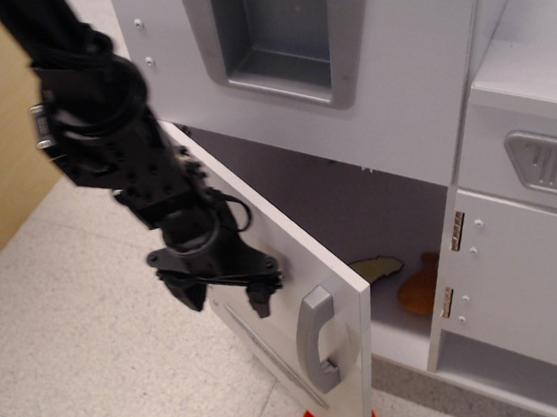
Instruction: Close low fridge
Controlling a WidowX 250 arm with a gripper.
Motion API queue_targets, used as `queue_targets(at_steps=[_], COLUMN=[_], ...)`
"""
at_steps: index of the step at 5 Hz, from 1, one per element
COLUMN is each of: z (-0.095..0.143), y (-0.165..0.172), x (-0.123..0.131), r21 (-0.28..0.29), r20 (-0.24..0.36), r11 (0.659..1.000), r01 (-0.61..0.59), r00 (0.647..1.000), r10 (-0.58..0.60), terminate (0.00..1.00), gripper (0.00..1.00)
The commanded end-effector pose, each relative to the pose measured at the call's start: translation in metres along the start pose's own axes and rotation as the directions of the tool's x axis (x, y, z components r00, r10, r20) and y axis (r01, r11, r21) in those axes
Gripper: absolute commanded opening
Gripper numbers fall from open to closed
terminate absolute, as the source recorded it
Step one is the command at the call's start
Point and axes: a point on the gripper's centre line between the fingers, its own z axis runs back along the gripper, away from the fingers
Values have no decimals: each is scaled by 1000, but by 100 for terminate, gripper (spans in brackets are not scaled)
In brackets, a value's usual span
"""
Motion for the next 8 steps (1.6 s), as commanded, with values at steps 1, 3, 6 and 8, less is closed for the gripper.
queue_targets(at_steps=[1, 3, 6, 8], z=[-6, -15, 5, 5], y=[-24, -39, -29, -29], x=[25, 52, 36, 36], r21=[17, 9, 23, 23], r20=[16, 32, 21, 21], r11=[999, 997, 1000, 1000], r01=[-38, -75, -19, -19], r00=[999, 997, 1000, 1000], r10=[38, 74, 19, 19], terminate=[0, 0, 0, 0], gripper=[100, 100, 100, 100])
